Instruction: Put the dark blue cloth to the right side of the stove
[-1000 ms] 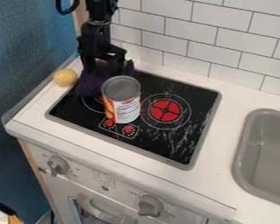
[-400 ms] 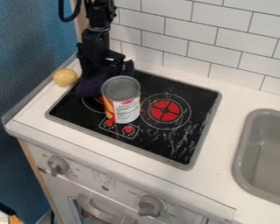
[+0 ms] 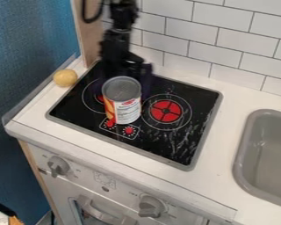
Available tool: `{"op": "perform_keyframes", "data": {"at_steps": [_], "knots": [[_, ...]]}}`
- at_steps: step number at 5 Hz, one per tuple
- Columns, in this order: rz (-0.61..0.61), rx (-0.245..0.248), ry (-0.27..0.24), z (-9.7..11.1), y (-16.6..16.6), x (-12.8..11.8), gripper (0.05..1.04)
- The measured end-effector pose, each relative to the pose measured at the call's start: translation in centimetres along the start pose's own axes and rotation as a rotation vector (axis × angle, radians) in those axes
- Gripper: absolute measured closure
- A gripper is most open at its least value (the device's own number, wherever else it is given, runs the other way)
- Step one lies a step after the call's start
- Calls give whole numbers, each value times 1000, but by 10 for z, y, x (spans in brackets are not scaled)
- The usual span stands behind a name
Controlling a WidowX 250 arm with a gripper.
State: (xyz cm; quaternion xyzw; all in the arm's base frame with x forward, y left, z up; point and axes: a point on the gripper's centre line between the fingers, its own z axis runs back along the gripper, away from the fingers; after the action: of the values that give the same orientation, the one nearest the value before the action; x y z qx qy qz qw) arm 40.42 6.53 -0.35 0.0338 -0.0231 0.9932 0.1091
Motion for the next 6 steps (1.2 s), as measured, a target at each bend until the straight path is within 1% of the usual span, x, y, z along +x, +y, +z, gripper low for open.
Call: {"op": "perform_keyframes", "data": {"at_steps": [1,2,3,4,5,6], "knots": [[-143,2,22,2,37,-17,84],[-245,13,52,4,63,-27,84],[-375,30,69,4,99,-30,84],[-488,46,66,5,132,-17,84],[-525,70,41,5,148,7,84],[-540,68,6,5,153,32,84]]}}
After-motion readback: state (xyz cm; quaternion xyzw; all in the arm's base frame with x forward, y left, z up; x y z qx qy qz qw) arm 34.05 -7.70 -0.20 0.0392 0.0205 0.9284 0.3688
